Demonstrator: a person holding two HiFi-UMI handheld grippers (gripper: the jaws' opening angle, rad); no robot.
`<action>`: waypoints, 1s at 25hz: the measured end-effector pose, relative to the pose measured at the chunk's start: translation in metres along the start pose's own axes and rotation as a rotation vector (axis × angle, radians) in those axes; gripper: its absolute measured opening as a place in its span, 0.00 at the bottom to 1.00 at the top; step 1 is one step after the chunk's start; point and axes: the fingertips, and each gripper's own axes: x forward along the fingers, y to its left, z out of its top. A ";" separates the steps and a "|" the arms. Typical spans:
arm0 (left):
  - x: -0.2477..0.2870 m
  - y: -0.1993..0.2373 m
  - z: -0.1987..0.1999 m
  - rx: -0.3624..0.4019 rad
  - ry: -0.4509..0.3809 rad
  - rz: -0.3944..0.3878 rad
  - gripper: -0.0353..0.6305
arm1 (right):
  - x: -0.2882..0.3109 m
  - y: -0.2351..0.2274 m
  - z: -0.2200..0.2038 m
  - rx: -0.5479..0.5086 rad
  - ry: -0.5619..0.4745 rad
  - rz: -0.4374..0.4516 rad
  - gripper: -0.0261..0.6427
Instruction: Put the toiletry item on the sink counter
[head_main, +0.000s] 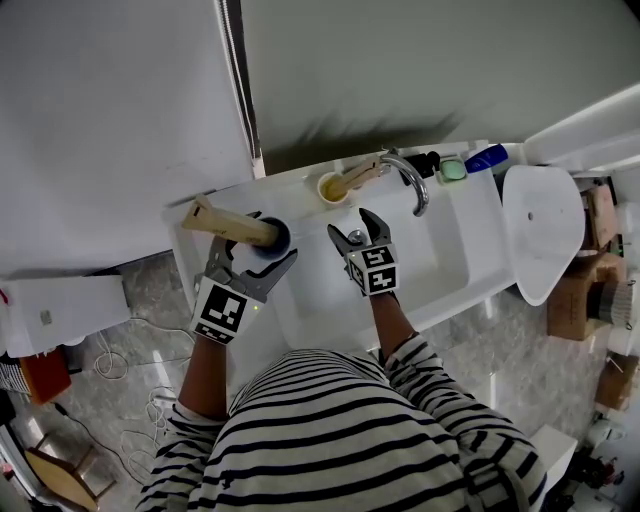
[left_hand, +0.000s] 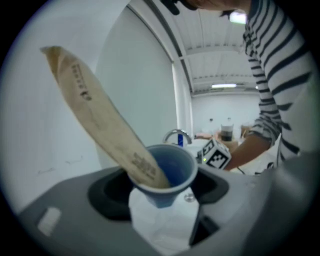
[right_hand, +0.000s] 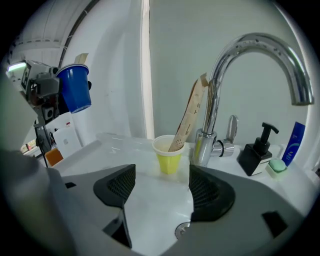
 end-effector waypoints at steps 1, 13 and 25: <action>0.000 -0.001 0.000 0.001 -0.001 -0.001 0.57 | -0.003 0.002 0.002 -0.003 -0.007 0.003 0.49; 0.004 -0.004 0.000 0.004 0.000 -0.005 0.57 | -0.049 0.029 0.051 -0.021 -0.160 0.066 0.49; 0.018 0.003 0.000 0.025 0.008 -0.015 0.57 | -0.078 0.040 0.094 -0.073 -0.276 0.084 0.49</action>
